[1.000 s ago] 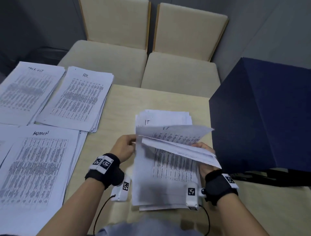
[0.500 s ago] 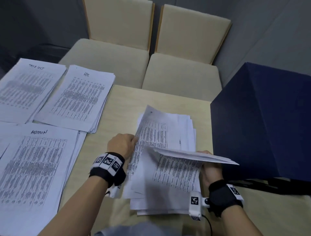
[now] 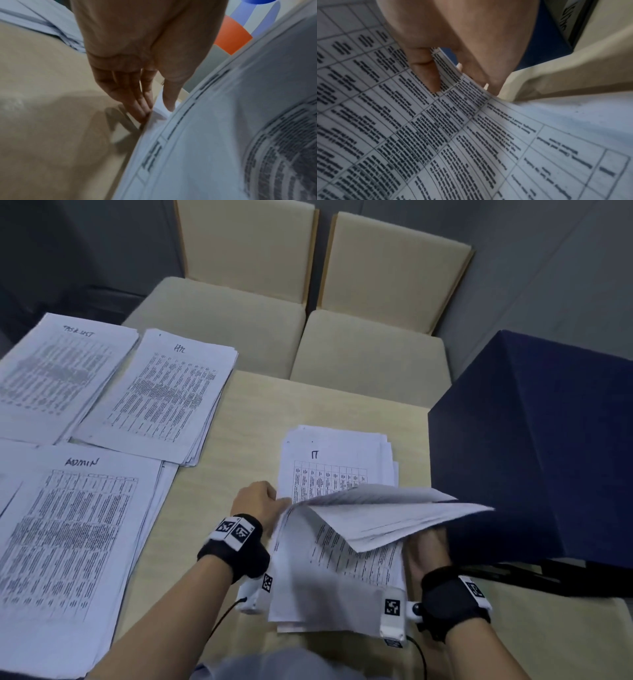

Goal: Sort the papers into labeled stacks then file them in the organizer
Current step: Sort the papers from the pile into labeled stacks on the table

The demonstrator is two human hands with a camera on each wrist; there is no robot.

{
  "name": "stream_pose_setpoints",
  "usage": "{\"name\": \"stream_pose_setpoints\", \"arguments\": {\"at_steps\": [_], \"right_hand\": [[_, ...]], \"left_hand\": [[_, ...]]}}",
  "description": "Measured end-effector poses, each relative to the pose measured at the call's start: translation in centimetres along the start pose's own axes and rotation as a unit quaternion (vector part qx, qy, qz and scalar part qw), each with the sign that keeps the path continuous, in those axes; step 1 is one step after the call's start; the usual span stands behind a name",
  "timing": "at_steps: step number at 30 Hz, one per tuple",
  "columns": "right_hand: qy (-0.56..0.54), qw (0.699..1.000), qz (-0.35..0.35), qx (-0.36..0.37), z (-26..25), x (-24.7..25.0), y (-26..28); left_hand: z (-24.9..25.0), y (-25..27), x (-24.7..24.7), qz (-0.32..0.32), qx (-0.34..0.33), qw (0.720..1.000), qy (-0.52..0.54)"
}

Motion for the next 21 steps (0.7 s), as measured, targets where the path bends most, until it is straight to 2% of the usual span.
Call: {"name": "stream_pose_setpoints", "arguments": {"at_steps": [3, 5, 7, 10, 12, 13, 14, 15, 17, 19, 20, 21], "right_hand": [[0.047, 0.999, 0.017, -0.023, -0.2, 0.5, -0.3], [0.05, 0.998, 0.029, -0.031, -0.3, 0.5, -0.1], [0.034, 0.999, 0.027, -0.023, -0.4, 0.2, 0.3], [0.018, 1.0, -0.025, -0.008, -0.7, -1.1, 0.7], [0.002, 0.998, -0.06, -0.027, -0.6, -1.7, 0.1], [0.0, 0.996, -0.072, -0.05, -0.1, -1.8, -0.3], [0.001, 0.994, -0.08, -0.075, -0.1, -2.2, -0.5], [0.0, 0.992, -0.086, -0.09, 0.2, -2.3, -0.8], [-0.023, 0.992, -0.092, -0.079, 0.0, -2.6, -1.0], [-0.008, 0.996, -0.069, -0.055, -0.7, -2.3, -0.9], [0.018, 0.997, -0.053, -0.053, -1.0, -2.1, -0.6], [0.041, 0.997, -0.044, -0.048, -0.9, -1.8, -0.7]], "left_hand": [[0.4, -0.3, -0.4, -0.005, -0.033, 0.996, -0.078], [0.5, -0.5, -0.3, -0.052, -0.036, 0.982, -0.178], [0.6, -0.3, 0.3, -0.07, -0.029, 0.964, -0.254], [1.3, -0.1, 2.3, -0.01, -0.032, 0.957, -0.289], [2.0, -0.1, 3.6, 0.045, -0.066, 0.967, -0.242], [2.0, -0.2, 3.7, 0.047, -0.092, 0.979, -0.178], [1.7, -0.6, 3.3, 0.022, -0.12, 0.989, -0.079], [1.2, -0.9, 2.7, -0.029, -0.144, 0.988, 0.039], [0.6, -0.9, 1.5, -0.133, -0.153, 0.95, 0.235], [0.6, -0.6, 0.6, -0.189, -0.139, 0.931, 0.279], [0.6, -0.5, 0.2, -0.189, -0.131, 0.935, 0.271], [0.6, -0.5, 0.1, -0.16, -0.124, 0.949, 0.241]]}}
Point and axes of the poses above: each hand's wrist, its own y-axis away from the middle knuckle, its own x-axis out of the back of the hand, z = x × y, the point moved 6 cm from there along -y, towards the middle knuckle, and after that the axes turned 1 degree about -y, right-handed, at the moved point
